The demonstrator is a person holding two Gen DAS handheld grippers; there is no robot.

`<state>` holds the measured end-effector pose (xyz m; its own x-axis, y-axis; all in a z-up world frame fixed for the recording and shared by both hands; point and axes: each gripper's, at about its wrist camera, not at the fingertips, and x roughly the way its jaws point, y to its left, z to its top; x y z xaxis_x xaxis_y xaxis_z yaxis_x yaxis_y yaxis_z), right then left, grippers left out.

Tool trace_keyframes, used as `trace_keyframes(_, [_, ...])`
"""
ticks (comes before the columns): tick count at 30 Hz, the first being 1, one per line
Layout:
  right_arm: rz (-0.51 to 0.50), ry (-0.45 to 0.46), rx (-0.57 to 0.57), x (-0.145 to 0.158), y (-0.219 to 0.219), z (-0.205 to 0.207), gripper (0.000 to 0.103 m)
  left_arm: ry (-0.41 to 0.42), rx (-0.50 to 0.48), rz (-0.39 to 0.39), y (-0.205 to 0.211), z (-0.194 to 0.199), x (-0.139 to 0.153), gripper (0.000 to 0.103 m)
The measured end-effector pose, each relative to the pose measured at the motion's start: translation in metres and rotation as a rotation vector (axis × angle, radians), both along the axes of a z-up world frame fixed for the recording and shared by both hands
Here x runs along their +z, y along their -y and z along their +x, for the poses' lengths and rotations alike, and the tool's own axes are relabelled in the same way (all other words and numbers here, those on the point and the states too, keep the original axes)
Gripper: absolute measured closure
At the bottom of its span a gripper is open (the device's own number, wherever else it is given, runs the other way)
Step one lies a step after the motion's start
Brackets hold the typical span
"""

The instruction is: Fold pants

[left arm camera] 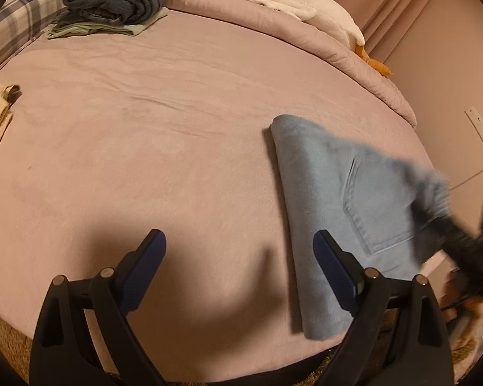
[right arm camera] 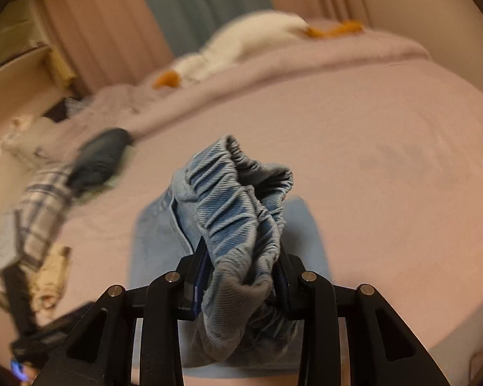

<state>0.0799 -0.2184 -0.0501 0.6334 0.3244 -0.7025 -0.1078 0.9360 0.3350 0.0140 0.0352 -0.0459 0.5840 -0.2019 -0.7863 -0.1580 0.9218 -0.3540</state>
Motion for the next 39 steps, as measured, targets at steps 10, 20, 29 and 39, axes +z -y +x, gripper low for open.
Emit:
trace_keyframes(10, [-0.076,-0.022,-0.016,-0.031,-0.005,0.007,0.059,0.077,-0.113,-0.034,0.023,0.067,0.014,0.032])
trace_keyframes(20, [-0.061,-0.016,-0.017,-0.031,0.006,0.002,0.054,0.012,-0.154,-0.040,0.038,0.058,-0.029,0.040])
trace_keyframes(29, [-0.053,-0.018,-0.019,-0.032,0.006,0.002,0.052,0.024,-0.187,-0.013,0.054,0.010,-0.032,0.040])
trace_keyframes(39, [-0.025,0.011,-0.016,-0.018,0.007,-0.014,0.065,0.003,-0.225,-0.022,0.061,-0.023,-0.032,0.042])
